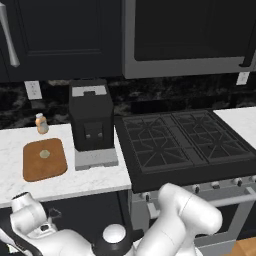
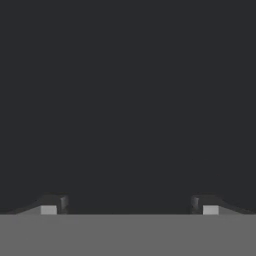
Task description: Place the appropriate cutting tool for cutting the garlic skin on the cutting board.
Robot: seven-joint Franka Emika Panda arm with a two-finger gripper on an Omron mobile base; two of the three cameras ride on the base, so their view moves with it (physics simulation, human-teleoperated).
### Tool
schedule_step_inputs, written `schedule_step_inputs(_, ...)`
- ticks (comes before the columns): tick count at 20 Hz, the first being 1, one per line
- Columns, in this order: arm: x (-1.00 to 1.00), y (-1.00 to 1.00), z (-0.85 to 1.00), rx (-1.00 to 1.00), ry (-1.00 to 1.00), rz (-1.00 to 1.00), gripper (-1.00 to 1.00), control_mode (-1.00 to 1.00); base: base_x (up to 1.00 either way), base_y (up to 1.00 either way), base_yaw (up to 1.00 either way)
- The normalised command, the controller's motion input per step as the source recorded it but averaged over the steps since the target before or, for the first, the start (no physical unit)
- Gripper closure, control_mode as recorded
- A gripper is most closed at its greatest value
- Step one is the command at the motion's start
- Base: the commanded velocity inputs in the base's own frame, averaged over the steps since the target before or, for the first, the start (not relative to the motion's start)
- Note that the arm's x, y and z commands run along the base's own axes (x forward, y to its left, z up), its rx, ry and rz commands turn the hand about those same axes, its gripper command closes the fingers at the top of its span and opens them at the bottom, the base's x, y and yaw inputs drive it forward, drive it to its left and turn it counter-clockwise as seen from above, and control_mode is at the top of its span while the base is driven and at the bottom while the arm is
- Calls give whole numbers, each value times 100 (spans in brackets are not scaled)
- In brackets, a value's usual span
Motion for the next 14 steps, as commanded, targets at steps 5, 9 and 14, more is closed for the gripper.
schedule_step_inputs(5,-100,26,1,6,15,0,-100,-100,0,0,0)
schedule_step_inputs(9,-100,26,6,5,15,0,-100,-100,0,0,0)
schedule_step_inputs(14,15,35,60,-1,2,0,-100,-100,0,0,0)
